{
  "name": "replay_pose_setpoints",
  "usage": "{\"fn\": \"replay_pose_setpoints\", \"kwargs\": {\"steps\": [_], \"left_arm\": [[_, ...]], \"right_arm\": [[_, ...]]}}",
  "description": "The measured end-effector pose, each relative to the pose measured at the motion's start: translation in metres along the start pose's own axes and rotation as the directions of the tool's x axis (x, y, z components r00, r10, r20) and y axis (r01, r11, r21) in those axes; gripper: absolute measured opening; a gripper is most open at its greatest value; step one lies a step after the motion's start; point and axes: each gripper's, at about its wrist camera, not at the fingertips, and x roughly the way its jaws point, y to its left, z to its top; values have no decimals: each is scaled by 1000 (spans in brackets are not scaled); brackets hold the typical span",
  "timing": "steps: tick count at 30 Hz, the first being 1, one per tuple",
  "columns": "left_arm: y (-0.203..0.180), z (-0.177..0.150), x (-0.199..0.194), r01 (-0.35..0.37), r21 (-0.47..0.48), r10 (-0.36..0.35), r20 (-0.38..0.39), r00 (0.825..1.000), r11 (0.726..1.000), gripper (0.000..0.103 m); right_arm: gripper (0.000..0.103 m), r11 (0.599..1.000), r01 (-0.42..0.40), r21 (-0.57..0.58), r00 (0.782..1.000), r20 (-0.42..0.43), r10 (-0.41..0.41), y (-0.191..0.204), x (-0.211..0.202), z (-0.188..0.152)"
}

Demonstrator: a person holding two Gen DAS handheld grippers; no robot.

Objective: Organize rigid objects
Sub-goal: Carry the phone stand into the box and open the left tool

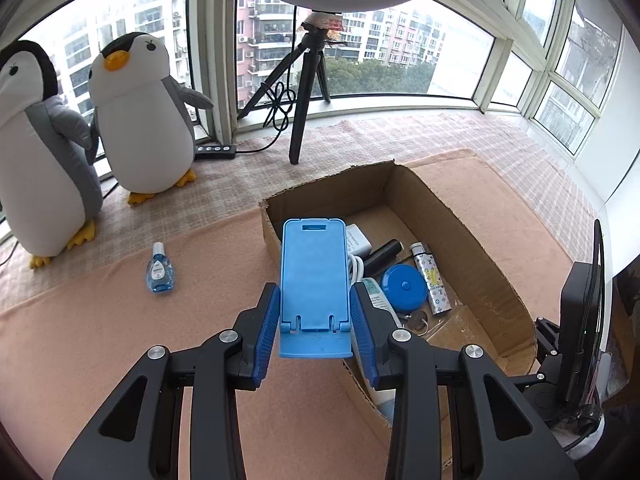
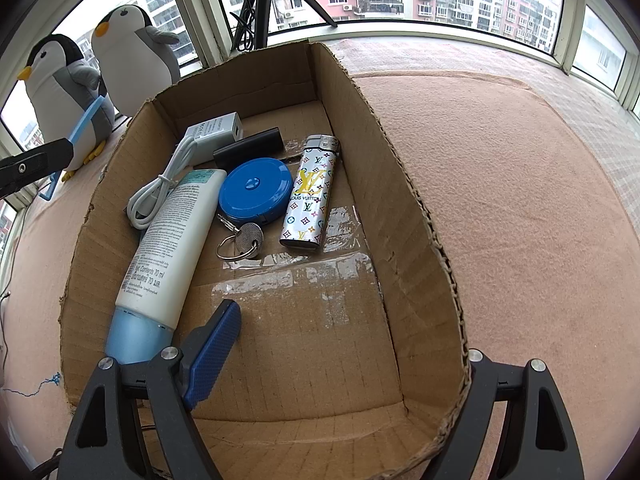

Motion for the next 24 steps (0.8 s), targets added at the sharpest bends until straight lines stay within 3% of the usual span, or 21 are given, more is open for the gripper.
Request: {"fn": "replay_pose_setpoints", "kwargs": {"steps": [15, 18, 24], "left_arm": [[-51, 16, 29, 106, 10, -106, -33, 994, 994, 36], [-54, 17, 26, 91, 16, -91, -20, 996, 996, 68], [-50, 15, 23, 85, 2, -85, -12, 996, 996, 69]], "right_arm": [[80, 1000, 1, 1, 1000, 0, -1, 1, 0, 0], [80, 1000, 1, 1, 1000, 0, -1, 1, 0, 0], [80, 1000, 1, 1, 1000, 0, -1, 2, 0, 0]]}}
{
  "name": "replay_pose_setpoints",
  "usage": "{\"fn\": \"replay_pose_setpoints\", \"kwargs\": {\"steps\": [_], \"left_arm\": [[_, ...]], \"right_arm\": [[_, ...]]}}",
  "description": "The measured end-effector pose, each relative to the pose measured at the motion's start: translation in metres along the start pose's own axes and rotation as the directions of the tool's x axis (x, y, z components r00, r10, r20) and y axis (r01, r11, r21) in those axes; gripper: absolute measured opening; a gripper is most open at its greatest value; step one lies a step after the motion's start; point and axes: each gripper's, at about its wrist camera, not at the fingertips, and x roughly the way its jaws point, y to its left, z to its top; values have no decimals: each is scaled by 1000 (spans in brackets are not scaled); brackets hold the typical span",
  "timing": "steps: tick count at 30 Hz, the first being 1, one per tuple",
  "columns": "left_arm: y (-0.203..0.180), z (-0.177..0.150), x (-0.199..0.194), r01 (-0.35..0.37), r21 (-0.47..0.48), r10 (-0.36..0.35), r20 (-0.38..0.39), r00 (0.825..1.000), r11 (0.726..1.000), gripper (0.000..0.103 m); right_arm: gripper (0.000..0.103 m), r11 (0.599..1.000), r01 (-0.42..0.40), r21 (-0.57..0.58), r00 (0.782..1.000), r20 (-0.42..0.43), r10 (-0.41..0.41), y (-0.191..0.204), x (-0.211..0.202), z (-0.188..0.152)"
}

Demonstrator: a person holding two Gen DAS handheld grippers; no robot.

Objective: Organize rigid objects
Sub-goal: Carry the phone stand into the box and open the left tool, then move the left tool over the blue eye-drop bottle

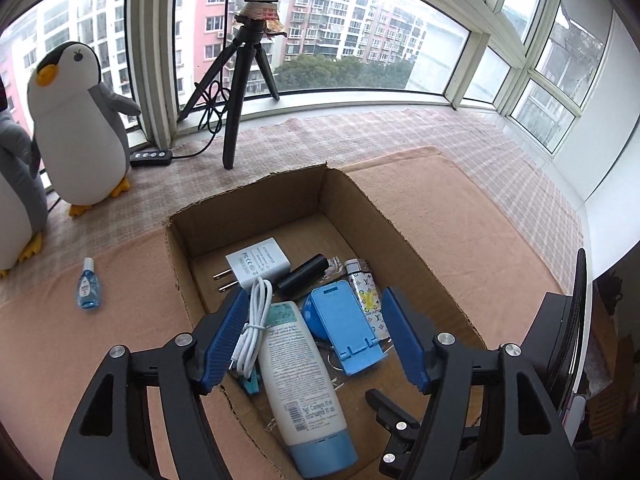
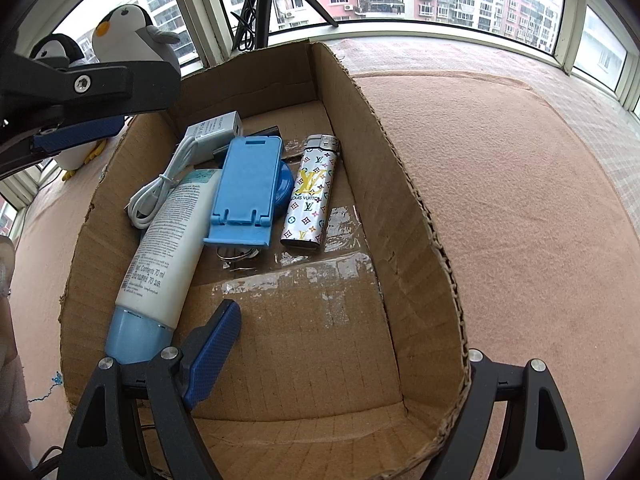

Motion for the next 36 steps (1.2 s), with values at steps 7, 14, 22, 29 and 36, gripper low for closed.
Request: {"fn": "replay_pose_setpoints", "kwargs": {"steps": [7, 14, 22, 29, 36], "left_arm": [[-1, 0, -1, 3, -1, -3, 0, 1000, 1000, 69], [10, 0, -6, -21, -8, 21, 12, 1000, 1000, 69], [67, -12, -19, -105, -67, 108, 28, 994, 992, 69], [132, -22, -15, -238, -134, 240, 1, 971, 962, 69], [170, -24, 4, -294, -164, 291, -46, 956, 942, 67]], "right_arm": [[80, 1000, 0, 1, 1000, 0, 0, 0, 0, 0], [80, 1000, 1, -1, 1000, -1, -1, -2, -1, -1], [81, 1000, 0, -1, 1000, -2, 0, -3, -1, -1], [81, 1000, 0, -1, 1000, -2, 0, -3, -1, -1], [83, 1000, 1, -4, 1000, -4, -1, -7, -2, -3]]}}
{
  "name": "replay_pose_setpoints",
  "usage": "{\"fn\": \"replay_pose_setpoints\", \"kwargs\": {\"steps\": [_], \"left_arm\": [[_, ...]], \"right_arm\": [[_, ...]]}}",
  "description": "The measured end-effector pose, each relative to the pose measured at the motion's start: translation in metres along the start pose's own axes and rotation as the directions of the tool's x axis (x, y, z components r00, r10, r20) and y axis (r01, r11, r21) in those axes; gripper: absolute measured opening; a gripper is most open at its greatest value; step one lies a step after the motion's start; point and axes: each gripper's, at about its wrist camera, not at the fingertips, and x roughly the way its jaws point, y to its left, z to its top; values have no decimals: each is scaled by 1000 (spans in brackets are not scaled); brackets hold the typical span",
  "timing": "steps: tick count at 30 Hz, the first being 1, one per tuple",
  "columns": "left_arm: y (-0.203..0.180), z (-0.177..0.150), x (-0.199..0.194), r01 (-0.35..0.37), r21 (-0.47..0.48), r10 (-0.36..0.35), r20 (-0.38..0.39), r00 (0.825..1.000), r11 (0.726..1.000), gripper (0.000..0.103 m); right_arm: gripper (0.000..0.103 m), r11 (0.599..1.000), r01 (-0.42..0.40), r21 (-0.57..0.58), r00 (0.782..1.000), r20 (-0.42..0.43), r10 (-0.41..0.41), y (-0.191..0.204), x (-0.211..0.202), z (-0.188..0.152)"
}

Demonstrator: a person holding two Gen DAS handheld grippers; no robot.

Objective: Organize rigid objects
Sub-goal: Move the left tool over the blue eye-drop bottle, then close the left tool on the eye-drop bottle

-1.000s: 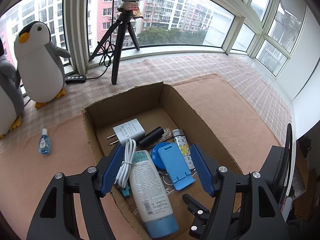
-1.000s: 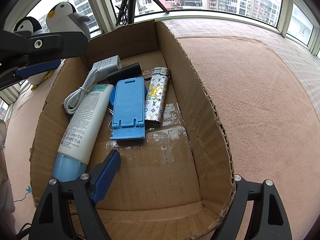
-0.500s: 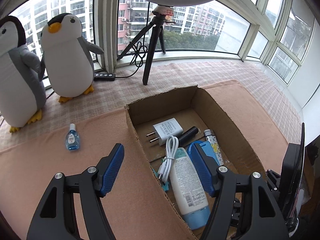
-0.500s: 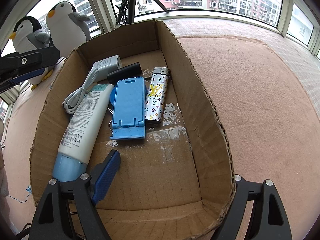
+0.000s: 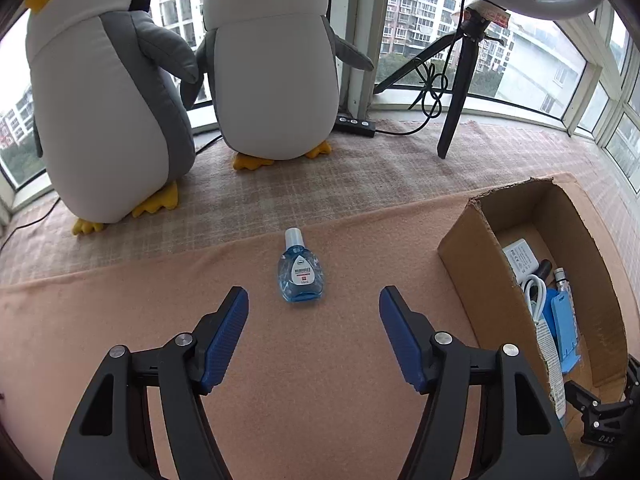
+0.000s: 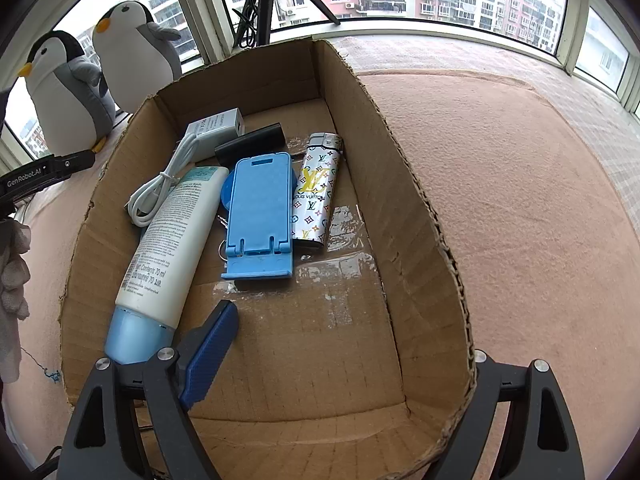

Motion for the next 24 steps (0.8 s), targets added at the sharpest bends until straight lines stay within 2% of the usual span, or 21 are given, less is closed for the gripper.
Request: {"fn": "replay_pose_setpoints", "kwargs": {"steps": [8, 15, 20, 24], "left_arm": [[7, 7, 26, -4, -26, 2, -47, 999, 1000, 58], [9, 12, 39, 6, -56, -10, -70, 998, 998, 44], [9, 11, 40, 7, -60, -11, -70, 998, 998, 42], [10, 13, 41, 2, -59, -6, -67, 998, 998, 29]], "right_arm": [[83, 1000, 0, 0, 1000, 0, 0, 0, 0, 0], [83, 1000, 0, 0, 1000, 0, 0, 0, 1, 1], [84, 1000, 0, -1, 1000, 0, 0, 0, 0, 1], [84, 1000, -1, -1, 1000, 0, 1, 0, 1, 1]]}}
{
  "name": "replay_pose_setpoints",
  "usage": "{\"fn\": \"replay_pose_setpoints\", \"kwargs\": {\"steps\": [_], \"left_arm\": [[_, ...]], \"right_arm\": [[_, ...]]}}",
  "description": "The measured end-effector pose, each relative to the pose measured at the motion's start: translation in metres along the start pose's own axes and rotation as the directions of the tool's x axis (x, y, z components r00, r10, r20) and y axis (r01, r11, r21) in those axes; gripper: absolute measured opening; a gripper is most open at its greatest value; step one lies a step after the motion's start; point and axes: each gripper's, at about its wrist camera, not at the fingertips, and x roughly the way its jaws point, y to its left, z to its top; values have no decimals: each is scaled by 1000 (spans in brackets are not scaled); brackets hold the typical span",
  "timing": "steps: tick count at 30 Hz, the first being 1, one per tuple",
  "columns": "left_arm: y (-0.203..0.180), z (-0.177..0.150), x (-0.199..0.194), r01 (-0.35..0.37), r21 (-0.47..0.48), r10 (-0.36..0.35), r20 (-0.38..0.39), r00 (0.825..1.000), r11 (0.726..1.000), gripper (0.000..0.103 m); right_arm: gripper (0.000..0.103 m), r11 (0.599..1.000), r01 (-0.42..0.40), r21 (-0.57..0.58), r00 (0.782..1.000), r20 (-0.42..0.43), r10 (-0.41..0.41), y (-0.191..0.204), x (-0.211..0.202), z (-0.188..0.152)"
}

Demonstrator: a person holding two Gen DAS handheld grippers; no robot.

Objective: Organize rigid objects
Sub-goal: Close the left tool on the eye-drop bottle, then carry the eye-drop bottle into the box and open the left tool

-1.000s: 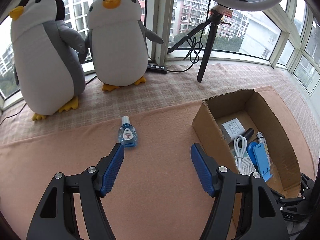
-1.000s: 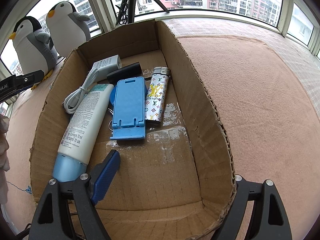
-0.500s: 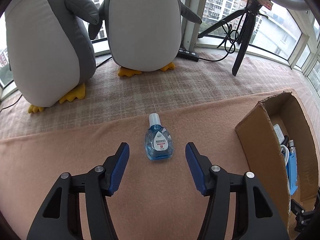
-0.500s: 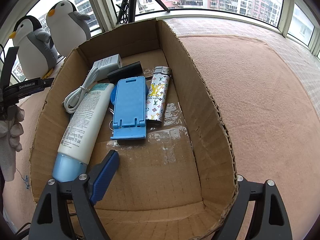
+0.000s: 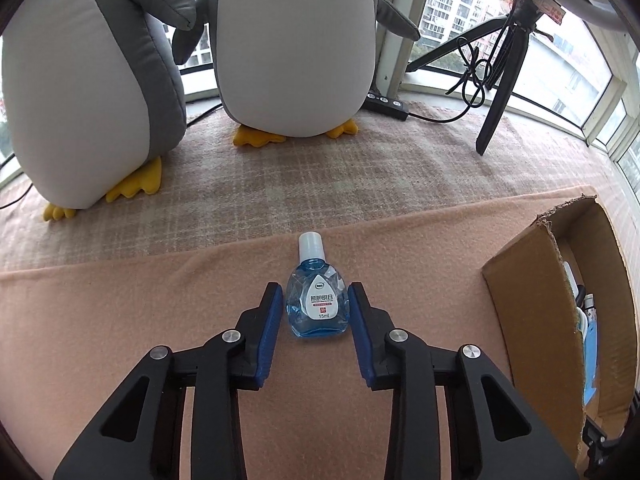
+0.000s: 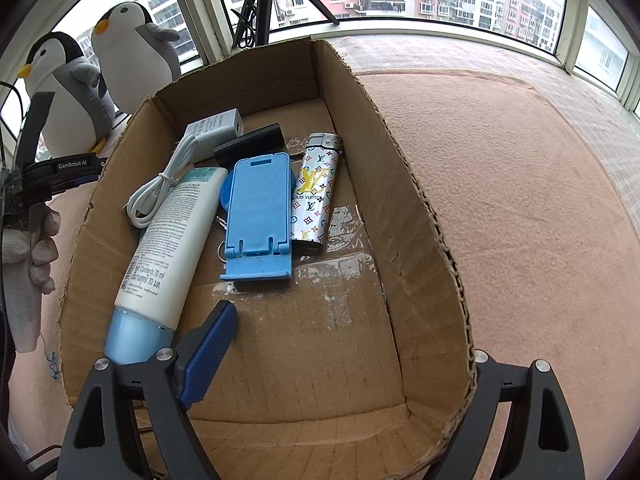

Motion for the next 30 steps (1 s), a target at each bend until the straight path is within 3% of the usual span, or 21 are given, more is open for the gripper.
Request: {"fn": "replay_pose_setpoints", "kwargs": {"steps": [11, 19, 30], "left_arm": [[-2, -2, -4, -6, 17, 6, 12, 1000, 1000, 29], [-12, -11, -34, 26, 50, -29, 58, 998, 998, 29], [-81, -34, -100, 132, 187, -155, 112, 982, 973, 29]], "right_arm": [[84, 1000, 1, 0, 1000, 0, -1, -1, 0, 0], [84, 1000, 0, -1, 1000, 0, 0, -1, 0, 0], [84, 1000, 2, -4, 1000, 3, -2, -1, 0, 0]]}}
